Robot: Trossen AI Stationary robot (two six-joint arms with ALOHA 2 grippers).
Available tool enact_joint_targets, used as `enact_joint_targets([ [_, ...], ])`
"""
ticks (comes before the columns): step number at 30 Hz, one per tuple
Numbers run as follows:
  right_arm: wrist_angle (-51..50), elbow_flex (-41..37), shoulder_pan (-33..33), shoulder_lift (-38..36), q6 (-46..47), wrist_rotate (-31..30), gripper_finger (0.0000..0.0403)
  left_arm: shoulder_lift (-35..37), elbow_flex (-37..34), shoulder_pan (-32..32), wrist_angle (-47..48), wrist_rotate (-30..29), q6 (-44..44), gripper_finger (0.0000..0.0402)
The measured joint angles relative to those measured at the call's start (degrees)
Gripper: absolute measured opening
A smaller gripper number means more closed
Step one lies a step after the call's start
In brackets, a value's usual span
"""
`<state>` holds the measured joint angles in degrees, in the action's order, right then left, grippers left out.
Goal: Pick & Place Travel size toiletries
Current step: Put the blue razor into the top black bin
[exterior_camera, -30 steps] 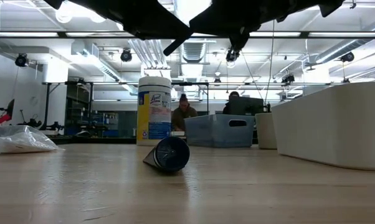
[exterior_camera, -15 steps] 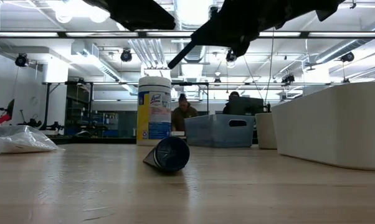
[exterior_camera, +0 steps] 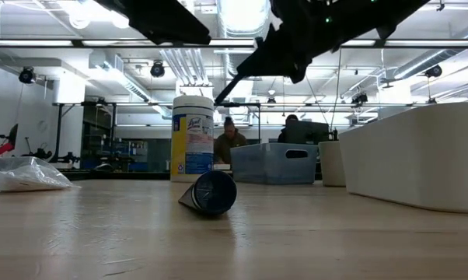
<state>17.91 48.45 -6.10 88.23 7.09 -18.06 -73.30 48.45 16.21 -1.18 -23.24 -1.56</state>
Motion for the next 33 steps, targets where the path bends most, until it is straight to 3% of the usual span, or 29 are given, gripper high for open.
enact_joint_targets([
  [15,-1.9,0.0,6.1,-0.1,0.0,0.0,0.0038,0.0,0.0,0.0,0.9,0.0,2.1,0.0163],
  [33,-10.0,-0.4,11.1,-6.6,-0.3,0.0,0.0038,0.0,0.0,0.0,0.8,0.0,3.4,0.0163],
])
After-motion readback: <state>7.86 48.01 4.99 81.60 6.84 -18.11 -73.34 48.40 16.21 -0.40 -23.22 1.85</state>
